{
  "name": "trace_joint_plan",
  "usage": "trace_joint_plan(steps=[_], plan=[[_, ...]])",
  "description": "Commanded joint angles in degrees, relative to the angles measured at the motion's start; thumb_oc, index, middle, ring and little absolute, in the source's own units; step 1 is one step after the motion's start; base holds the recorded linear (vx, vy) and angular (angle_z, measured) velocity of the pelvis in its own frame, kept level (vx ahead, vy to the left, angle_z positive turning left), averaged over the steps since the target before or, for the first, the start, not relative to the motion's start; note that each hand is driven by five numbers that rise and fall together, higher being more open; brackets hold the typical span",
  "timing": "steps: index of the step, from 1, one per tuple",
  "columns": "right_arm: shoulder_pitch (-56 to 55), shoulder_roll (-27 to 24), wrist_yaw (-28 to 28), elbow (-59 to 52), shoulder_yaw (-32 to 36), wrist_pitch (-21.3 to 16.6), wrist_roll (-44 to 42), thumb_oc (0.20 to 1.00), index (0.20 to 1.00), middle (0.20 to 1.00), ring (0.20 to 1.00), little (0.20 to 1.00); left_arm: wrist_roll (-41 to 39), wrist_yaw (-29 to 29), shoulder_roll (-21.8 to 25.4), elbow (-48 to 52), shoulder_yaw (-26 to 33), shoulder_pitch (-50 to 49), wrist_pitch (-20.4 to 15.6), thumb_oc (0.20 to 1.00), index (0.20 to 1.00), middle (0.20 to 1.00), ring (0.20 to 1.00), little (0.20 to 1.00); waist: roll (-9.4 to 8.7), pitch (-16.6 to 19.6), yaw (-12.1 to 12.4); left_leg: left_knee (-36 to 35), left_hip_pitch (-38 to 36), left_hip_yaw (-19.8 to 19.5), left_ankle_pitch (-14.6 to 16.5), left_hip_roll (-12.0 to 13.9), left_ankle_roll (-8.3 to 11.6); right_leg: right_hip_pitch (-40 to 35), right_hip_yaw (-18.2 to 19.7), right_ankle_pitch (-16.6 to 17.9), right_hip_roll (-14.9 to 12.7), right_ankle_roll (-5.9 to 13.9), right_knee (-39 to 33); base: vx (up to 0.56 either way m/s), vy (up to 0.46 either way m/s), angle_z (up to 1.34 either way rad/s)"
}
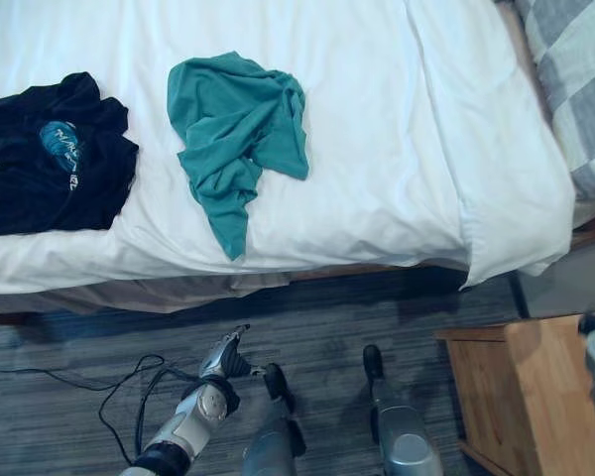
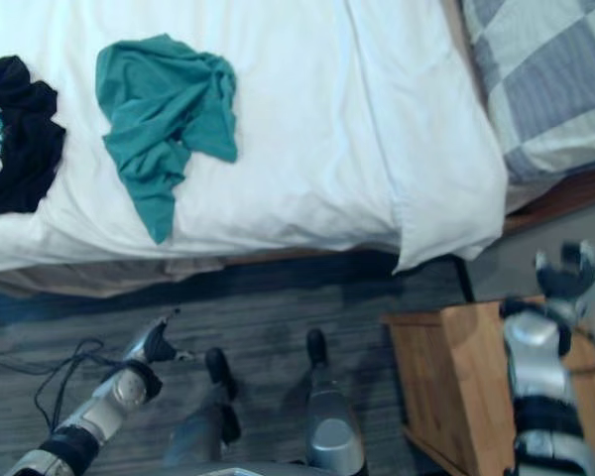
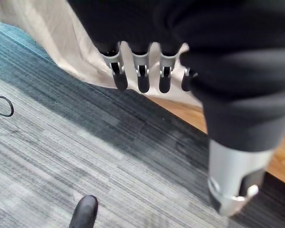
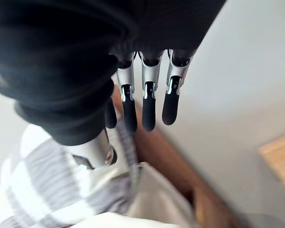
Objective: Tidy up the quilt and then pick up the clothes from the bed and put them into the laundry hamper.
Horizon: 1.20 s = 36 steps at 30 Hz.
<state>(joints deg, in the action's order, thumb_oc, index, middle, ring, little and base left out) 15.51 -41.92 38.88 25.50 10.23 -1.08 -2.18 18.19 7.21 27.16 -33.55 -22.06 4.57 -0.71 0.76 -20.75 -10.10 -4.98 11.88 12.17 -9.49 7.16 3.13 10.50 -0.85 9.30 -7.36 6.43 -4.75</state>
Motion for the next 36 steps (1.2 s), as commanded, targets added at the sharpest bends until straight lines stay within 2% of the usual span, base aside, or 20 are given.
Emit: trace_joint_plan(steps=[1,5,7,10,12,13,16,19,20,21,22,26,27,30,31,32,33,34,35,36], plan=[[17.6,-10.2,0.0,2.6,-1.6,-1.6,5.1,0.2,0.2,0.2,0.2,0.2,-2.6,2.2,3.6,2.3,1.9,5.6,-2.4,1.0,1.0,1.0,1.0,1.0,1.83,-5.7,3.5,5.5,-3.0,0.7,8.3,5.7,5.43,8.4,2.2,-13.2,-2.7,3.66,13.3,-0.12,-0.015,0.02],[24.6,-11.7,-1.4,8.0,-6.6,-0.6,4.0,0.2,0.2,0.2,0.2,0.2,-4.5,3.5,4.3,6.8,4.4,4.5,-2.5,1.0,1.0,1.0,1.0,1.0,4.17,-7.9,4.0,8.8,1.2,1.1,8.6,5.9,5.55,13.4,2.7,-13.7,-2.7,3.53,16.9,-0.1,-0.016,-0.04],[22.6,-7.2,-2.9,11.4,-7.7,-0.5,1.9,0.2,0.2,0.2,0.2,0.2,-5.7,5.2,2.8,5.0,6.2,4.6,-3.0,1.0,1.0,1.0,1.0,1.0,4.7,-9.0,3.8,11.4,3.3,0.7,9.8,6.2,5.52,16.0,2.7,-14.9,-2.5,3.42,20.3,-0.07,-0.025,-0.01],[20.1,-5.0,-3.7,14.5,-6.9,0.4,1.1,0.2,0.2,0.2,0.2,0.2,-5.5,7.1,1.0,-1.6,4.9,5.0,-3.7,1.0,1.0,1.0,1.0,1.0,4.83,-9.0,4.2,13.5,5.1,-0.3,10.2,6.3,5.41,17.3,2.6,-15.1,-2.4,3.18,21.8,-0.03,-0.029,-0.03],[13.0,2.6,-5.2,16.6,-9.0,-0.5,0.7,0.2,0.2,0.2,0.2,0.2,-6.6,8.5,-1.1,-6.8,3.1,7.0,-3.2,1.0,1.0,1.0,1.0,1.0,3.94,-9.0,3.8,15.0,5.3,-1.3,11.3,6.5,5.21,16.7,2.1,-15.8,-2.4,3.09,22.5,-0.01,-0.017,0.03],[13.0,2.7,-5.2,16.5,-8.8,-0.5,0.8,0.2,0.2,0.2,0.2,0.2,-6.6,8.5,-1.1,-6.9,3.1,7.1,-3.3,1.0,1.0,1.0,1.0,1.0,3.9,-9.0,3.9,14.9,5.5,-1.3,10.9,6.5,5.18,16.8,2.1,-15.3,-2.3,3.03,22.2,0.02,0.023,0.09],[4.8,12.1,-7.6,16.7,-10.9,-1.4,-1.6,0.2,0.2,0.2,0.2,0.2,-7.9,10.2,-3.1,-13.0,2.5,11.6,-1.8,1.0,1.0,1.0,1.0,1.0,2.06,-9.0,2.5,13.3,3.0,-1.7,11.6,6.3,4.88,13.7,1.4,-14.8,-2.4,3.23,20.0,0.05,0.063,0.15],[-4.2,21.2,-13.3,21.6,-16.0,-1.3,-1.6,0.2,0.2,0.2,0.2,0.2,-7.4,9.9,-4.8,-16.9,1.1,11.8,-1.8,1.0,1.0,1.0,1.0,1.0,-0.8,-6.2,1.5,7.3,-3.1,-1.1,11.3,4.3,3.87,6.4,0.5,-10.7,-3.6,4.42,11.2,0.12,0.211,0.21],[-6.6,22.9,-14.8,22.2,-18.0,-0.8,-0.5,0.398,0.398,0.398,0.398,0.398,-7.2,9.8,-5.1,-17.4,1.0,11.9,-1.7,1.0,1.0,1.0,1.0,1.0,-1.6,-5.3,1.3,6.6,-4.6,-0.8,11.7,3.8,3.58,4.9,0.4,-10.2,-3.8,4.8,10.3,0.11,0.234,0.16],[-9.3,25.0,-16.7,23.7,-20.0,-0.2,1.2,1.0,1.0,1.0,1.0,1.0,-6.9,9.5,-5.6,-17.8,0.4,12.0,-1.7,1.0,1.0,1.0,1.0,1.0,-2.4,-4.4,1.3,6.0,-5.9,-0.6,12.1,3.3,3.15,3.7,0.2,-9.7,-4.3,5.11,9.5,0.14,0.304,0.05],[-11.3,28.3,-19.5,30.4,-23.9,0.7,3.8,1.0,1.0,1.0,1.0,1.0,-5.6,9.1,-6.7,-19.6,-1.5,11.8,-1.8,1.0,1.0,1.0,1.0,1.0,-3.4,-2.7,1.8,4.4,-8.1,-0.8,12.5,2.1,2.22,2.2,-0.6,-8.7,-5.0,6.28,10.2,0.09,0.221,-0.05],[-11.7,31.8,-22.1,36.8,-27.3,1.9,6.1,1.0,1.0,1.0,1.0,1.0,-5.2,9.1,-7.0,-22.4,-2.0,11.3,-1.4,1.0,1.0,1.0,1.0,1.0,-3.8,-1.2,2.1,0.0,-11.4,-0.2,11.5,1.5,1.33,3.0,-1.9,-4.8,-5.7,8.57,15.2,0.02,0.199,-0.02],[-11.7,32.0,-22.3,37.8,-27.2,1.9,5.9,1.0,1.0,1.0,1.0,1.0,-5.4,8.9,-6.7,-23.2,-1.9,11.0,-1.3,1.0,1.0,1.0,1.0,1.0,-3.54,-1.0,2.2,0.0,-11.7,0.2,11.4,1.9,1.33,3.3,-2.6,-6.2,-5.1,8.57,18.1,-0.03,0.211,0.0],[-12.4,32.6,-24.2,41.8,-29.5,2.0,8.1,1.0,1.0,1.0,1.0,1.0,-4.6,8.4,-6.9,-26.2,-2.4,9.2,-0.6,1.0,1.0,1.0,1.0,1.0,-1.89,-0.8,1.7,0.0,-12.4,-0.4,10.9,1.5,0.43,4.1,-1.4,-11.6,4.2,8.35,27.3,-0.04,0.158,0.1],[-12.4,32.6,-24.2,41.8,-29.5,2.0,8.1,1.0,1.0,1.0,1.0,1.0,-4.5,8.4,-6.9,-26.2,-2.4,9.2,-0.6,1.0,1.0,1.0,1.0,1.0,-1.88,-0.8,1.7,0.0,-12.4,-0.4,10.9,1.6,0.43,4.1,-1.4,-11.6,4.2,8.34,27.3,0.12,0.081,-0.12],[-12.8,33.0,-23.3,43.3,-29.1,2.2,8.2,1.0,1.0,1.0,1.0,1.0,-3.2,7.9,-7.9,-28.7,-2.7,7.3,-0.8,1.0,1.0,1.0,1.0,1.0,-2.18,0.4,3.1,3.8,-12.6,-1.5,13.1,-1.3,-0.19,-3.3,-6.0,-17.9,4.1,2.71,21.1,0.18,0.056,-0.04],[-12.9,32.7,-23.1,43.4,-28.6,2.1,8.0,1.0,1.0,1.0,1.0,1.0,-2.9,7.7,-8.1,-29.1,-2.4,5.7,-0.9,1.0,1.0,1.0,1.0,1.0,-1.79,0.9,3.5,8.3,-11.4,-2.0,14.4,-2.1,-0.04,-6.1,-5.3,-19.2,4.2,0.42,17.1,0.18,0.055,0.25],[-12.9,32.7,-23.1,43.4,-28.6,2.1,8.0,1.0,1.0,1.0,1.0,1.0,-2.9,7.7,-8.1,-29.0,-2.4,5.7,-0.9,1.0,1.0,1.0,1.0,1.0,-1.71,1.0,3.4,8.4,-11.1,-2.1,14.4,-2.0,-0.02,-6.0,-5.4,-18.9,4.3,0.38,16.8,0.06,0.026,0.54],[-12.7,32.2,-22.9,44.0,-28.6,2.2,8.1,1.0,1.0,1.0,1.0,1.0,-3.9,7.8,-9.1,-29.4,-1.8,4.8,-1.3,1.0,1.0,1.0,1.0,1.0,-1.63,0.8,4.4,13.9,-9.0,-1.7,15.4,-3.2,0.78,-7.9,-5.4,-19.3,3.8,-1.06,13.9,-0.05,0.083,1.02],[-10.7,30.7,-22.6,43.9,-29.7,2.9,8.9,1.0,1.0,1.0,1.0,1.0,-9.3,8.7,-11.3,-29.3,0.3,5.1,-1.8,1.0,1.0,1.0,1.0,1.0,-1.68,-0.5,4.9,24.2,-3.6,-1.4,13.9,-4.0,4.22,-8.9,-5.5,-19.3,2.1,-2.4,12.5,-0.11,0.137,0.97]])
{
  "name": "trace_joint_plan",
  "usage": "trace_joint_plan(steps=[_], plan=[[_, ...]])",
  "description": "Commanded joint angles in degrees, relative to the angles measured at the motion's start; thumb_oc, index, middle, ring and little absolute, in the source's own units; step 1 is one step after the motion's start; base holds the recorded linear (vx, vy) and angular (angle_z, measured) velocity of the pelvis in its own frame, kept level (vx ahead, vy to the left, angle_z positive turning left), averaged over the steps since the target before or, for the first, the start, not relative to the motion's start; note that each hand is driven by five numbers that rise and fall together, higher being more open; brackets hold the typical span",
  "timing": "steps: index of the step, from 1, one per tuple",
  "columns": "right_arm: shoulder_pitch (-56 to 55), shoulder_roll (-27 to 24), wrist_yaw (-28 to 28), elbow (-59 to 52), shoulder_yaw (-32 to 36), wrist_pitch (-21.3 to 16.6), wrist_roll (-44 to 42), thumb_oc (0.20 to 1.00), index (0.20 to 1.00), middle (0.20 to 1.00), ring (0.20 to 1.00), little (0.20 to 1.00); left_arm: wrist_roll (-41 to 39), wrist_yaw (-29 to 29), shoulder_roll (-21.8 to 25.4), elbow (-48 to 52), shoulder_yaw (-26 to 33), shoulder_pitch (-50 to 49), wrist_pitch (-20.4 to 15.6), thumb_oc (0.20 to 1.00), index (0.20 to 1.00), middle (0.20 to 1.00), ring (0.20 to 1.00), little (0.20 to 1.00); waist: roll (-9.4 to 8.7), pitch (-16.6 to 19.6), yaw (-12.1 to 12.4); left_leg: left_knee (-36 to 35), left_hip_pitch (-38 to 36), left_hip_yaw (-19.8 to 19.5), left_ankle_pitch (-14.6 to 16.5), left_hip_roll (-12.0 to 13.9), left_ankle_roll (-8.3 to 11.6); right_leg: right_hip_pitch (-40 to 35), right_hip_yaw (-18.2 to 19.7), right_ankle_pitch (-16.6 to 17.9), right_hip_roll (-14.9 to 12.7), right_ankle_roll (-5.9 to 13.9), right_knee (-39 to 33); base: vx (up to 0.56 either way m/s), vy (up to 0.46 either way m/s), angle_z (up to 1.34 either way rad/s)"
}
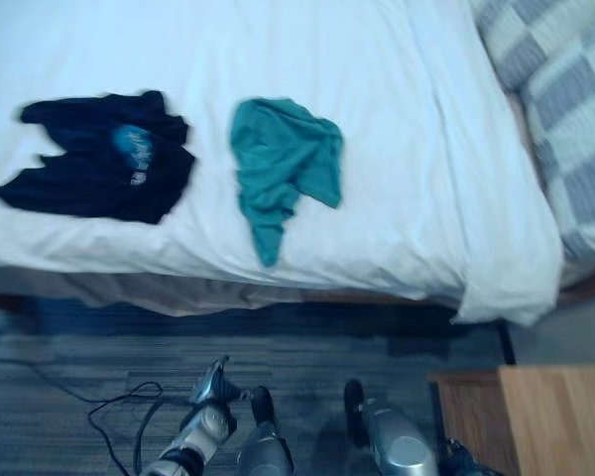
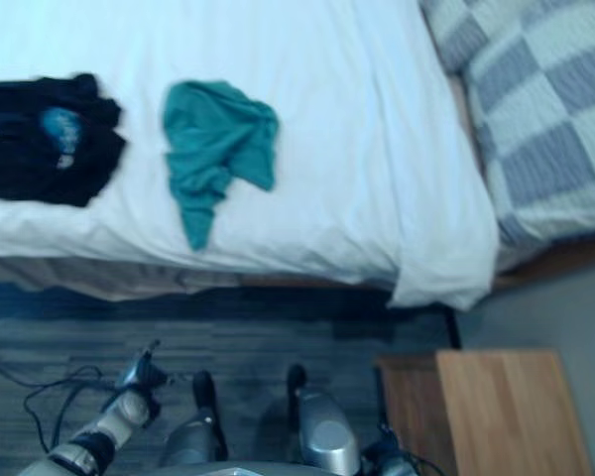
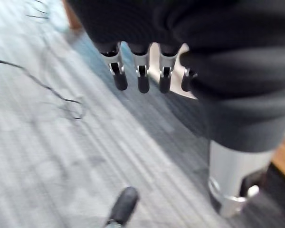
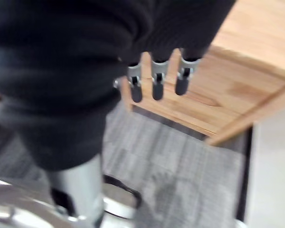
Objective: Tidy up the quilt and then pick up the clothes from the bed and put them into the laundry hamper.
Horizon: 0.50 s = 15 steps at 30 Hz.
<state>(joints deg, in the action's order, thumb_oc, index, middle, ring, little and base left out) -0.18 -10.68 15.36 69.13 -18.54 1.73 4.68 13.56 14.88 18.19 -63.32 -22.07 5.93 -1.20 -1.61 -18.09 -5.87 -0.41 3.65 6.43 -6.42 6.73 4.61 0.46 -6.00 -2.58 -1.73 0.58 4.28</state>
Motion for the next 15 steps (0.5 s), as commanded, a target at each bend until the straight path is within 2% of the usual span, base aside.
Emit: trace_joint_plan(steps=[1,3,5,7,9,10,11,12,13,14,15], plan=[[6.2,-1.3,1.6,-0.1,-1.3,0.1,2.5,1.0,1.0,1.0,1.0,1.0,-6.8,1.5,-2.8,0.5,1.1,3.9,-1.5,1.0,1.0,1.0,1.0,1.0,0.75,-3.7,0.9,21.7,6.2,4.4,9.6,-3.0,3.85,1.6,-0.3,-7.2,-4.1,3.19,3.3,-0.16,0.207,0.78],[8.4,-2.0,2.6,-0.7,-1.3,0.0,2.2,1.0,1.0,1.0,1.0,1.0,-7.0,2.0,-3.5,0.3,1.4,2.4,-1.9,1.0,1.0,1.0,1.0,1.0,1.35,-3.6,1.3,21.2,6.5,4.3,10.8,-0.3,3.33,1.7,-0.5,-6.4,-5.7,4.04,2.0,-0.07,0.253,0.28],[8.9,-2.5,2.3,-2.6,-0.9,-0.3,1.4,1.0,1.0,1.0,1.0,1.0,-6.3,2.6,-4.2,0.3,1.4,1.3,-2.0,1.0,1.0,1.0,1.0,1.0,1.1,-2.6,1.5,16.3,5.4,3.3,11.2,4.1,3.07,1.5,-0.8,-5.3,-9.0,5.88,0.2,0.07,0.38,0.19],[8.6,-3.2,1.8,-5.0,-1.0,-0.4,1.0,1.0,1.0,1.0,1.0,1.0,-6.2,3.4,-4.7,-0.3,1.8,0.9,-2.1,1.0,1.0,1.0,1.0,1.0,0.91,-1.0,1.8,8.0,3.8,0.6,6.9,9.4,3.81,0.8,-0.5,-4.2,-12.3,8.04,-1.8,0.18,0.532,0.14],[7.9,-3.9,1.2,-5.4,-0.2,-0.5,0.6,1.0,1.0,1.0,1.0,1.0,-5.8,3.4,-4.5,-0.1,1.9,0.7,-2.1,1.0,1.0,1.0,1.0,1.0,1.14,0.3,2.1,2.7,3.7,-0.3,2.9,12.4,4.32,-0.3,-1.1,-4.1,-14.3,9.53,-2.9,0.17,0.483,0.13],[7.8,-3.9,1.2,-5.4,-0.2,-0.5,0.7,1.0,1.0,1.0,1.0,1.0,-5.8,3.3,-4.5,-0.1,1.9,0.6,-2.1,1.0,1.0,1.0,1.0,1.0,1.14,0.3,2.1,2.4,3.5,-0.3,2.8,12.4,4.35,-0.5,-1.2,-4.2,-14.3,9.54,-3.0,0.28,0.567,0.16],[6.5,-3.8,0.0,-5.2,0.7,-0.8,0.7,1.0,1.0,1.0,1.0,1.0,-5.7,2.1,-4.0,-1.0,2.3,0.7,-1.9,1.0,1.0,1.0,1.0,1.0,1.7,2.0,1.9,-1.7,1.8,0.4,3.0,12.5,5.22,-1.4,-1.4,-4.7,-15.1,10.82,-1.9,0.32,0.549,0.17],[5.2,-3.6,-0.7,-4.6,1.7,-0.5,1.0,1.0,1.0,1.0,1.0,1.0,-5.3,1.7,-3.5,-1.2,2.2,0.9,-1.6,1.0,1.0,1.0,1.0,1.0,1.3,2.7,1.7,-3.0,0.9,0.8,3.5,11.2,5.46,-1.7,-0.8,-3.7,-16.1,11.72,-0.6,0.47,0.923,0.32],[4.6,-2.1,-1.1,-3.5,2.5,-0.4,0.5,1.0,1.0,1.0,1.0,1.0,-4.2,0.8,-3.4,-1.6,1.2,1.8,-1.6,1.0,1.0,1.0,1.0,1.0,0.06,2.4,1.1,-1.3,0.6,1.4,4.9,8.7,4.72,-0.3,-0.7,1.7,-19.3,12.74,5.7,0.26,0.553,0.17],[4.6,-2.0,-1.1,-3.5,2.6,-0.4,0.5,1.0,1.0,1.0,1.0,1.0,-4.2,0.7,-3.3,-1.6,1.2,1.8,-1.6,1.0,1.0,1.0,1.0,1.0,-0.13,2.4,1.2,-1.1,0.6,1.5,5.0,8.6,4.63,0.0,-0.5,1.6,-19.5,12.84,5.9,0.18,0.509,-0.04],[4.4,-1.0,-0.9,-3.8,2.4,-0.1,-0.4,1.0,1.0,1.0,1.0,1.0,-3.6,0.6,-2.8,-1.0,0.7,2.0,-1.1,1.0,1.0,1.0,1.0,1.0,-0.8,1.5,1.0,-1.3,-1.0,3.2,6.0,7.3,3.53,2.3,-0.4,5.9,-20.4,11.71,10.4,0.08,0.288,-0.07]])
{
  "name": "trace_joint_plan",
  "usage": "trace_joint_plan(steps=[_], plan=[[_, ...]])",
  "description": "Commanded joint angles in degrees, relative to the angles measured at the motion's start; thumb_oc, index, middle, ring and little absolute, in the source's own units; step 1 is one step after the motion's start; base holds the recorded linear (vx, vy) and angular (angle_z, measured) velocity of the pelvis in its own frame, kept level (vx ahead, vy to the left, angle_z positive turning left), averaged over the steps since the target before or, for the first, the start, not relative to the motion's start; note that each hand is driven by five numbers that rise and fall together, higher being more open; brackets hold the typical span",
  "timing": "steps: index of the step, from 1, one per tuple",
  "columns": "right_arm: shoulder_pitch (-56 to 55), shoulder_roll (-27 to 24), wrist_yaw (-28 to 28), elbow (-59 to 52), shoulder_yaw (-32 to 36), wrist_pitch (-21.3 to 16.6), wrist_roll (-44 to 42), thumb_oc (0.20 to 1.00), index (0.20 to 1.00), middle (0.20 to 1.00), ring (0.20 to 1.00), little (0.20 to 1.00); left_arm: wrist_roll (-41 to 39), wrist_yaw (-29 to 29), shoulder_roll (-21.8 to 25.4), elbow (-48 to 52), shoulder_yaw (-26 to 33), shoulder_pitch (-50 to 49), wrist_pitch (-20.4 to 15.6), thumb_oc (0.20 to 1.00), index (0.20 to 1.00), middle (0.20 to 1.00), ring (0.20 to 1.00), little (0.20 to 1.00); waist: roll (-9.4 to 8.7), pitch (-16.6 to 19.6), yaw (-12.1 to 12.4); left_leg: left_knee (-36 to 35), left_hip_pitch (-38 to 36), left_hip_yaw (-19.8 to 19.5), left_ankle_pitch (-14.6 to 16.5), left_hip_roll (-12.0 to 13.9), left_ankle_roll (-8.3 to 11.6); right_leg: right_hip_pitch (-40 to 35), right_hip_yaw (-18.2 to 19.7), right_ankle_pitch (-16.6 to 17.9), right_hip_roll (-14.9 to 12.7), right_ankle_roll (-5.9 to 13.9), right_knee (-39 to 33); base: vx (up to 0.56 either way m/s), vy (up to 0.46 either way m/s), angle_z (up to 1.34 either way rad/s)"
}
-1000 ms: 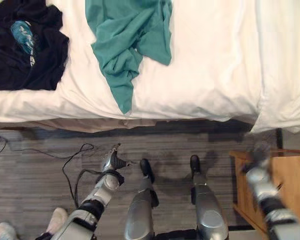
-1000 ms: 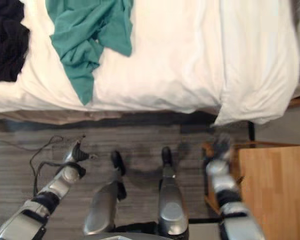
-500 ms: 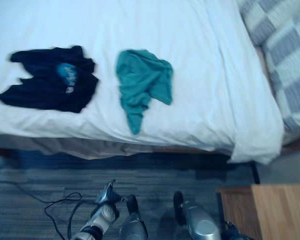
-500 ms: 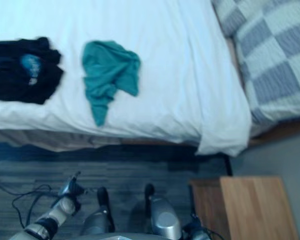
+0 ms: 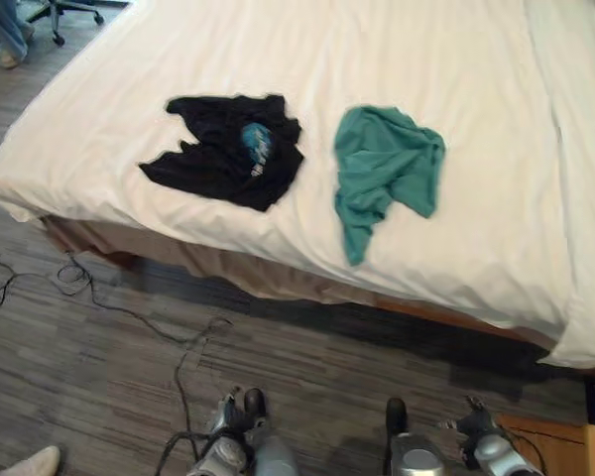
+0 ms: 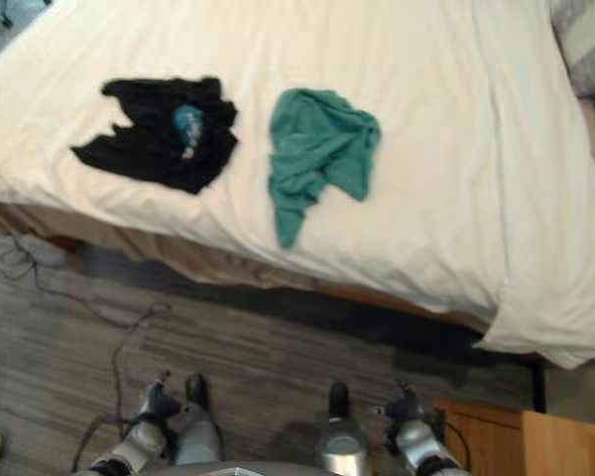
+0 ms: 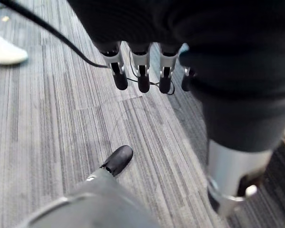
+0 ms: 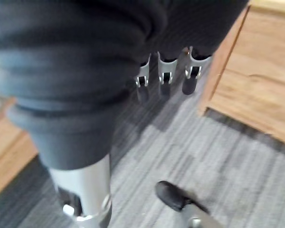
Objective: Tidy up the quilt and then pick up the clothes from the bed and put them into the laundry hamper.
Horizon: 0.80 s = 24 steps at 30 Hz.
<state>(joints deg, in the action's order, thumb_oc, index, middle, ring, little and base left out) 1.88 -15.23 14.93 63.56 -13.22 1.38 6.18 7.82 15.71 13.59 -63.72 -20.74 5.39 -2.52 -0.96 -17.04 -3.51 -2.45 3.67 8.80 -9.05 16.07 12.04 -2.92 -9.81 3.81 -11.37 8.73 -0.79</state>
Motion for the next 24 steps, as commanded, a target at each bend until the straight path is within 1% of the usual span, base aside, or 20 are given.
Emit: trace_joint_plan(steps=[1,2,3,4,5,6,7,8,9,10,11,13,14,15,16,18,19,21,22,24], plan=[[2.2,4.1,-0.6,0.8,-3.3,0.0,-2.7,1.0,1.0,1.0,1.0,1.0,2.3,-0.5,2.3,-0.4,-0.6,2.7,0.3,1.0,1.0,1.0,1.0,1.0,-1.49,0.4,-1.3,0.0,-1.8,2.4,9.0,-2.5,-4.59,7.2,1.5,0.0,-11.2,2.94,17.6,0.14,0.422,-0.03],[1.8,4.4,-0.6,-0.4,-3.6,-0.4,-3.3,1.0,1.0,1.0,1.0,1.0,2.5,-0.8,3.1,0.1,-0.7,2.6,0.3,1.0,1.0,1.0,1.0,1.0,-1.57,0.0,-1.8,-1.0,-3.3,3.6,9.2,-2.9,-5.29,8.6,0.7,-0.4,-9.9,2.44,20.7,0.17,0.409,0.04],[1.5,4.6,-0.8,-1.1,-3.8,-0.7,-3.5,1.0,1.0,1.0,1.0,1.0,2.6,-0.9,3.5,0.4,-0.7,2.7,0.5,1.0,1.0,1.0,1.0,1.0,-1.4,-0.3,-2.3,-1.7,-4.3,4.2,9.4,-3.1,-5.76,10.1,1.3,-1.9,-7.3,2.4,22.4,0.18,0.419,-0.44],[0.5,5.2,-0.9,-2.5,-5.1,-1.4,-3.5,1.0,1.0,1.0,1.0,1.0,3.4,-0.9,3.8,0.4,-1.2,2.6,0.7,1.0,1.0,1.0,1.0,1.0,-1.22,-0.8,-4.1,-2.3,-5.3,5.0,9.5,-3.7,-6.11,11.7,2.1,-6.7,-0.5,0.7,21.9,0.16,0.343,-0.49],[0.3,5.4,-0.9,-2.7,-5.5,-1.4,-3.4,1.0,1.0,1.0,1.0,1.0,3.7,-1.1,3.9,0.6,-1.3,2.8,0.8,1.0,1.0,1.0,1.0,1.0,-1.24,-1.2,-4.6,-2.2,-5.6,4.9,9.6,-4.4,-6.25,13.1,3.2,-7.7,3.4,0.87,20.5,0.1,0.225,-0.47],[0.3,5.4,-0.9,-2.7,-5.5,-1.4,-3.4,1.0,1.0,1.0,1.0,1.0,3.7,-1.1,3.9,0.6,-1.3,2.8,0.8,1.0,1.0,1.0,1.0,1.0,-1.22,-1.2,-4.6,-2.2,-5.6,4.9,9.6,-4.4,-6.25,13.1,3.2,-7.7,3.4,0.86,20.5,0.2,0.184,-0.12],[1.0,5.5,-0.5,-1.9,-6.4,-1.4,-3.2,1.0,1.0,1.0,1.0,1.0,4.5,-1.6,3.5,-0.3,-1.8,3.5,0.9,1.0,1.0,1.0,1.0,1.0,-1.9,-1.2,-5.3,-1.9,-6.8,5.0,11.2,-8.3,-6.96,13.2,1.6,-8.4,8.6,0.29,12.4,0.27,0.161,0.04],[0.9,4.8,-0.4,-2.0,-7.1,-1.2,-2.5,1.0,1.0,1.0,1.0,1.0,4.8,-1.8,3.5,-0.2,-2.0,3.5,1.1,1.0,1.0,1.0,1.0,1.0,-1.98,-1.0,-5.6,-1.0,-7.5,5.5,12.9,-9.8,-7.36,12.0,-0.1,-9.2,9.6,-1.34,8.7,0.36,0.209,0.18],[0.8,4.5,-0.4,-2.3,-6.3,-2.0,-3.4,1.0,1.0,1.0,1.0,1.0,4.7,-2.5,2.8,-1.9,-1.7,3.4,0.6,1.0,1.0,1.0,1.0,1.0,-2.49,-0.7,-5.3,4.5,-7.0,6.1,16.2,-10.6,-7.77,9.3,-2.6,-10.3,8.6,-3.11,5.1,0.28,0.116,0.23],[1.0,4.4,-0.1,-1.9,-6.4,-2.3,-4.0,1.0,1.0,1.0,1.0,1.0,5.0,-2.1,2.1,-2.0,-2.0,3.1,0.4,1.0,1.0,1.0,1.0,1.0,-2.58,-0.4,-5.7,10.2,-5.1,6.3,17.8,-11.4,-7.5,7.9,-1.3,-11.1,8.7,-4.56,3.6,0.2,0.121,0.21],[1.5,4.4,0.3,-1.6,-6.4,-2.1,-4.0,1.0,1.0,1.0,1.0,1.0,4.6,-1.6,1.1,-1.7,-2.3,2.9,0.1,1.0,1.0,1.0,1.0,1.0,-2.41,-1.4,-5.7,18.0,-2.4,6.5,16.7,-11.4,-5.84,7.0,1.1,-11.0,8.7,-5.32,3.4,0.12,0.133,0.17],[3.1,4.1,1.2,-0.1,-6.6,-1.8,-4.2,1.0,1.0,1.0,1.0,1.0,2.9,-0.7,-0.3,-1.0,-2.7,4.2,-0.3,1.0,1.0,1.0,1.0,1.0,-2.31,-3.7,-4.4,33.5,5.3,5.0,11.5,-10.8,-0.8,4.8,1.5,-11.0,7.6,-7.0,1.4,0.03,0.123,-0.08],[3.7,3.7,1.5,0.3,-6.4,-1.8,-4.9,1.0,1.0,1.0,1.0,1.0,2.0,-0.4,-0.3,0.1,-3.2,5.2,-0.4,1.0,1.0,1.0,1.0,1.0,-2.73,-4.0,-4.3,37.6,8.5,3.7,10.4,-10.9,0.12,4.4,1.5,-10.3,6.6,-7.14,0.2,0.05,0.1,-0.14],[4.0,3.3,1.8,0.8,-6.1,-1.6,-4.9,1.0,1.0,1.0,1.0,1.0,1.8,-0.5,-0.5,0.5,-3.4,5.4,-0.7,1.0,1.0,1.0,1.0,1.0,-2.5,-3.8,-4.5,36.8,8.8,4.1,10.8,-9.6,-0.39,4.0,1.1,-10.1,6.0,-6.61,-1.0,0.13,0.205,-0.02],[4.5,3.1,2.0,1.2,-6.1,-1.5,-4.5,1.0,1.0,1.0,1.0,1.0,2.2,-0.4,-0.9,0.7,-3.4,5.1,-1.1,1.0,1.0,1.0,1.0,1.0,-1.58,-3.6,-4.6,33.0,7.3,4.8,12.2,-7.3,-1.29,3.3,1.4,-9.6,5.3,-5.59,-2.4,0.2,0.325,-0.19],[5.1,3.0,1.7,0.8,-6.5,-1.4,-4.2,1.0,1.0,1.0,1.0,1.0,2.9,-0.6,-1.7,1.2,-3.8,4.8,-1.1,1.0,1.0,1.0,1.0,1.0,-0.62,-1.9,-4.9,21.5,3.5,6.4,14.0,-5.5,-3.59,3.5,3.1,-8.9,3.8,-3.75,-3.7,0.24,0.43,-0.52],[5.2,2.6,1.4,-0.1,-6.9,-1.5,-3.9,1.0,1.0,1.0,1.0,1.0,3.2,-0.8,-1.9,1.6,-4.3,4.6,-1.3,1.0,1.0,1.0,1.0,1.0,0.28,-1.2,-5.0,13.2,1.8,5.3,13.3,-4.8,-3.95,3.7,3.9,-8.5,3.4,-2.56,-4.0,0.25,0.492,-0.64],[4.4,2.1,0.9,-1.9,-7.2,-1.6,-3.4,1.0,1.0,1.0,1.0,1.0,3.0,-0.7,-2.0,2.3,-4.4,5.0,-1.3,1.0,1.0,1.0,1.0,1.0,1.45,-0.3,-4.8,3.2,-0.4,1.2,9.4,-2.8,-3.66,4.2,5.9,-8.8,2.1,-1.37,-4.1,0.22,0.538,-0.69],[4.1,1.8,0.7,-3.0,-7.3,-1.7,-2.8,1.0,1.0,1.0,1.0,1.0,3.3,-1.0,-1.8,2.6,-4.4,4.8,-1.6,1.0,1.0,1.0,1.0,1.0,2.1,0.5,-5.1,0.6,-1.5,0.1,9.1,-2.1,-3.52,4.3,6.7,-9.1,1.3,-0.85,-4.2,0.17,0.492,-0.79],[2.9,1.9,0.1,-4.3,-6.9,-2.0,-2.3,1.0,1.0,1.0,1.0,1.0,3.4,-1.4,-1.8,2.8,-5.0,4.6,-1.5,1.0,1.0,1.0,1.0,1.0,3.07,1.4,-6.0,-0.4,-2.9,0.2,9.2,-2.1,-3.09,3.5,6.6,-8.0,-0.1,0.39,-4.1,0.17,0.456,-0.65]])
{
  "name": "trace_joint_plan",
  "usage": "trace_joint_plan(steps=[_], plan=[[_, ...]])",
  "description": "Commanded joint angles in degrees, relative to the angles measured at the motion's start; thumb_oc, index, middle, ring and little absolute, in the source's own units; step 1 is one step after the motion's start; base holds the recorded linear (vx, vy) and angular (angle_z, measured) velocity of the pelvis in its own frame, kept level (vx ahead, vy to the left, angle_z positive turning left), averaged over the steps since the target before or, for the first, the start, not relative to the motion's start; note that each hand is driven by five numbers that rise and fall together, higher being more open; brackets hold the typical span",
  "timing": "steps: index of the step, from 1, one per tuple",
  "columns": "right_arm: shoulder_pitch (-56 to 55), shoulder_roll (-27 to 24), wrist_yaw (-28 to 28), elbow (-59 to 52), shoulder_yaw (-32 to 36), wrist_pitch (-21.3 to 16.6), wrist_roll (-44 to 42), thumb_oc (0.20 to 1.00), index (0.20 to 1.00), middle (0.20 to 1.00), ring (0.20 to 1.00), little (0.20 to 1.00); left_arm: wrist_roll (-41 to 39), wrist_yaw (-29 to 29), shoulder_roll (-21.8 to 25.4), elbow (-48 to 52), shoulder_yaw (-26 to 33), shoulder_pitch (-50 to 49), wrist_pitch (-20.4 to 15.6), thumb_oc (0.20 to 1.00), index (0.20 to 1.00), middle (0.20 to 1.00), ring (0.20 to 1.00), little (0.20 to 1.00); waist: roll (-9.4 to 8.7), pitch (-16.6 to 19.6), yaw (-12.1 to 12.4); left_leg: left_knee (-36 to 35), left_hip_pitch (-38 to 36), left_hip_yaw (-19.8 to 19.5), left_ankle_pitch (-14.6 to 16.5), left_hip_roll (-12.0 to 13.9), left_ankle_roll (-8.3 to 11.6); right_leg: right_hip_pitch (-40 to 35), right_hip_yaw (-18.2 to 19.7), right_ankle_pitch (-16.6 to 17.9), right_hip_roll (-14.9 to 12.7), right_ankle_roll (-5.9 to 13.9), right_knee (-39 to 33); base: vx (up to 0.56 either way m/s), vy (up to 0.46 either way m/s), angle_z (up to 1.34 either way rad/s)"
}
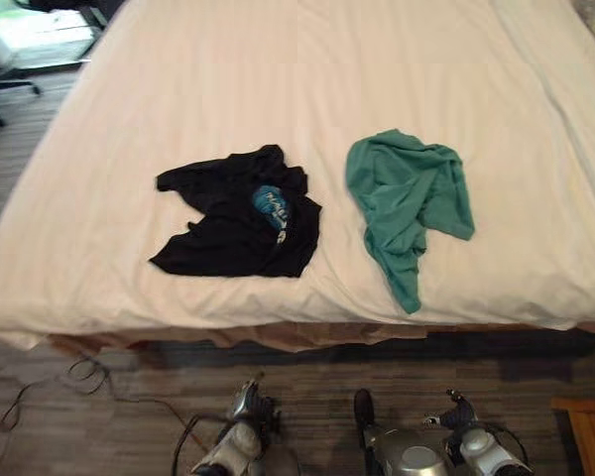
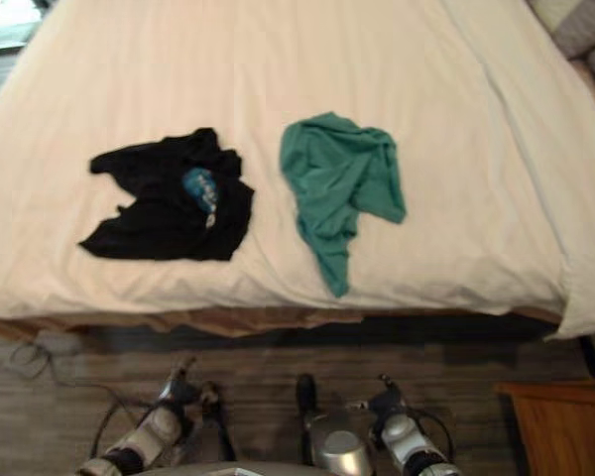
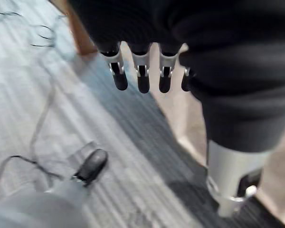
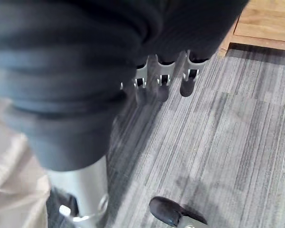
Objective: Tidy up the quilt and then pick up the clothes from the bed and put them into the laundry hamper.
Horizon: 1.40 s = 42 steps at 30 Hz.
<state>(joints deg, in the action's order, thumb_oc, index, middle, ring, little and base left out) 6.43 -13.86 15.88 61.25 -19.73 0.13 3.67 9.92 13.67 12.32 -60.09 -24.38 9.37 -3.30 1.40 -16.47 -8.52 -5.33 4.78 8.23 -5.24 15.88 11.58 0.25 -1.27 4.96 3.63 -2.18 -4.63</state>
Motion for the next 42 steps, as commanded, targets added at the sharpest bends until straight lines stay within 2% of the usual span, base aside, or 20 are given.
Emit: trace_joint_plan(steps=[1,5,6,7,9,10,14,16,19,20,21,22,23,24,25,33,37,38,39,42], plan=[[-2.0,0.9,-0.9,-2.4,-0.4,-0.6,0.9,1.0,1.0,1.0,1.0,1.0,1.8,0.3,-0.5,-0.5,-1.8,0.9,-0.6,1.0,1.0,1.0,1.0,1.0,0.7,1.0,-1.4,1.8,-4.8,1.2,5.5,-2.6,-2.73,0.6,-2.1,-8.5,-15.8,11.69,0.3,0.15,0.437,-0.41],[-0.9,3.7,-1.4,-4.0,-2.2,-0.5,1.6,1.0,1.0,1.0,1.0,1.0,3.4,0.4,0.9,0.1,-1.8,1.0,-0.1,1.0,1.0,1.0,1.0,1.0,-1.63,0.5,-0.4,0.5,-7.3,3.3,7.4,-6.1,-5.01,4.6,-0.7,-5.0,-17.8,13.58,5.7,0.03,0.332,-0.16],[-0.2,4.1,-1.4,-4.8,-2.7,-0.5,1.9,1.0,1.0,1.0,1.0,1.0,2.7,0.8,1.6,0.2,-0.6,1.3,0.1,1.0,1.0,1.0,1.0,1.0,-1.93,-0.1,0.6,0.4,-8.1,5.0,8.0,-6.1,-5.45,5.6,-3.5,-5.1,-17.9,13.23,7.6,-0.07,0.216,-0.42],[0.0,4.3,-1.3,-5.1,-2.7,-0.7,1.8,1.0,1.0,1.0,1.0,1.0,2.2,1.2,2.3,0.3,0.0,1.3,0.2,1.0,1.0,1.0,1.0,1.0,-2.1,0.0,1.0,0.3,-7.9,5.5,8.1,-6.3,-5.64,6.4,-5.3,-5.2,-17.5,13.11,8.8,-0.08,0.187,-0.46],[-0.2,4.1,-0.8,-5.1,-1.4,-0.8,0.6,1.0,1.0,1.0,1.0,1.0,1.1,2.3,3.2,-0.6,1.3,0.8,0.7,1.0,1.0,1.0,1.0,1.0,-2.31,-0.4,0.3,0.3,-8.3,5.7,8.2,-6.9,-6.14,7.7,-2.7,-6.7,-13.0,12.7,11.0,-0.04,0.179,-0.74],[-0.9,3.6,-0.3,-4.2,-0.2,-0.6,-0.1,1.0,1.0,1.0,1.0,1.0,0.7,2.6,3.8,-1.4,2.0,0.8,1.1,1.0,1.0,1.0,1.0,1.0,-2.31,-0.6,-0.1,0.3,-8.6,5.3,8.4,-7.6,-6.59,7.1,-0.7,-8.0,-11.2,12.22,10.5,0.01,0.156,-0.4],[-3.1,3.2,3.4,-0.6,6.5,-0.5,-6.3,1.0,1.0,1.0,1.0,1.0,-3.2,6.5,2.5,-7.4,7.3,-0.7,2.1,1.0,1.0,1.0,1.0,1.0,-2.98,0.9,-0.4,0.3,-8.9,5.5,8.5,-8.2,-6.76,4.4,1.4,-7.4,-11.0,11.32,6.2,0.05,0.019,0.19],[-5.3,2.4,5.7,-1.0,10.8,-1.3,-8.9,1.0,1.0,1.0,1.0,1.0,-5.9,8.6,1.9,-10.4,11.8,-4.0,2.8,1.0,1.0,1.0,1.0,1.0,-3.44,2.1,-0.2,0.3,-9.5,6.6,8.5,-7.9,-6.53,2.4,0.2,-6.8,-12.1,11.38,3.5,0.09,-0.038,0.13],[-11.1,-1.0,10.2,-12.6,18.8,-3.3,-9.7,1.0,1.0,1.0,1.0,1.0,-10.0,11.9,1.1,-10.8,19.8,-10.7,3.2,1.0,1.0,1.0,1.0,1.0,-3.99,3.6,-0.5,0.3,-10.7,6.9,8.8,-7.7,-6.34,-0.8,-1.2,-6.3,-12.9,11.89,0.6,0.12,-0.023,-0.13],[-13.5,-2.3,11.6,-17.6,20.9,-3.5,-8.0,1.0,1.0,1.0,1.0,1.0,-11.5,12.9,1.5,-9.6,22.6,-13.1,2.7,1.0,1.0,1.0,1.0,1.0,-4.09,4.1,-0.4,0.3,-10.8,6.7,8.7,-7.8,-6.35,-1.2,-1.5,-6.0,-12.9,12.04,0.1,0.11,-0.009,0.03],[-15.6,-5.7,14.2,-23.2,23.8,-3.7,-2.1,1.0,1.0,1.0,1.0,1.0,-12.5,15.8,4.7,-1.4,27.5,-15.7,0.8,1.0,1.0,1.0,1.0,1.0,-3.98,4.4,0.0,0.3,-11.3,6.3,9.2,-8.0,-6.44,-2.2,-1.9,-5.7,-13.3,12.56,-0.3,0.07,-0.009,0.05],[-15.6,-5.7,14.2,-23.2,23.8,-3.7,-2.1,1.0,1.0,1.0,1.0,1.0,-12.4,15.8,4.7,-1.3,27.5,-15.8,0.8,1.0,1.0,1.0,1.0,1.0,-4.01,4.6,0.0,0.3,-11.1,6.4,9.1,-8.1,-6.44,-2.0,-1.9,-5.6,-13.3,12.52,-0.4,0.08,0.001,0.07],[-16.1,-9.4,16.2,-28.1,25.4,-3.9,5.1,1.0,1.0,1.0,1.0,1.0,-11.9,18.9,8.6,10.8,30.7,-16.5,-1.7,1.0,1.0,1.0,1.0,1.0,-3.91,4.6,0.6,0.3,-11.8,6.1,9.4,-8.2,-6.45,-2.8,-2.4,-5.7,-13.6,12.89,-0.4,0.02,-0.005,0.1],[-16.1,-9.4,16.2,-28.2,25.3,-3.8,5.2,1.0,1.0,1.0,1.0,1.0,-11.9,18.9,8.6,11.0,30.8,-16.6,-1.5,1.0,1.0,1.0,1.0,1.0,-3.96,4.6,0.6,0.3,-11.6,6.1,9.2,-8.2,-6.45,-2.6,-2.3,-5.5,-13.6,12.85,-0.4,0.04,-0.008,0.15],[-16.1,-12.7,17.6,-32.8,27.1,-3.8,10.3,1.0,1.0,1.0,1.0,1.0,-9.8,20.0,12.0,20.4,32.3,-16.6,-3.4,1.0,1.0,1.0,1.0,1.0,-4.0,4.5,0.9,0.3,-12.0,5.6,9.7,-8.2,-6.48,-3.1,-2.7,-5.8,-13.8,13.09,-0.3,-0.01,-0.012,0.2],[-11.0,-20.9,20.4,-40.8,25.7,-4.0,21.9,1.0,1.0,1.0,1.0,1.0,4.9,16.3,20.7,44.5,26.7,-12.1,-7.3,1.0,1.0,1.0,1.0,1.0,-4.2,4.9,0.8,0.3,-12.1,4.6,9.9,-8.2,-6.57,-3.3,-2.8,-6.1,-13.9,13.0,0.0,0.01,-0.018,0.06],[-7.6,-22.3,19.0,-44.3,22.7,-4.4,22.8,1.0,1.0,1.0,1.0,1.0,7.5,12.5,22.0,48.5,20.7,-7.4,-8.1,1.0,1.0,1.0,1.0,1.0,-4.18,4.5,0.2,0.3,-12.0,5.0,9.8,-7.9,-6.34,-3.1,-2.8,-6.3,-13.8,12.76,0.2,0.0,-0.02,0.02],[-6.7,-27.9,14.4,-47.7,24.8,-5.4,21.4,1.0,1.0,1.0,1.0,1.0,-3.4,4.1,41.5,37.3,32.3,-6.3,-9.9,1.0,1.0,1.0,1.0,1.0,-2.87,4.4,0.8,0.3,-12.0,5.6,9.2,-7.7,-6.17,-3.0,-3.0,-6.2,-13.9,12.91,0.2,0.0,0.0,0.0],[-6.7,-27.6,14.4,-49.7,24.2,-4.5,22.4,1.0,1.0,1.0,1.0,1.0,-2.5,4.6,38.6,42.8,28.7,-4.1,-9.5,1.0,1.0,1.0,1.0,1.0,-2.91,4.3,0.1,0.3,-12.1,5.8,9.2,-7.8,-6.02,-3.0,-3.1,-6.1,-14.0,13.18,0.3,0.04,0.015,-0.05],[-2.9,-28.6,13.0,-53.9,20.7,-5.8,22.5,1.0,1.0,1.0,1.0,1.0,-3.5,1.5,40.2,42.6,20.8,1.5,-10.2,1.0,1.0,1.0,1.0,1.0,-2.44,3.5,-1.6,0.3,-11.8,6.4,9.0,-8.0,-5.9,-1.9,-2.5,-5.6,-14.2,13.45,0.5,-0.02,-0.006,0.01]])
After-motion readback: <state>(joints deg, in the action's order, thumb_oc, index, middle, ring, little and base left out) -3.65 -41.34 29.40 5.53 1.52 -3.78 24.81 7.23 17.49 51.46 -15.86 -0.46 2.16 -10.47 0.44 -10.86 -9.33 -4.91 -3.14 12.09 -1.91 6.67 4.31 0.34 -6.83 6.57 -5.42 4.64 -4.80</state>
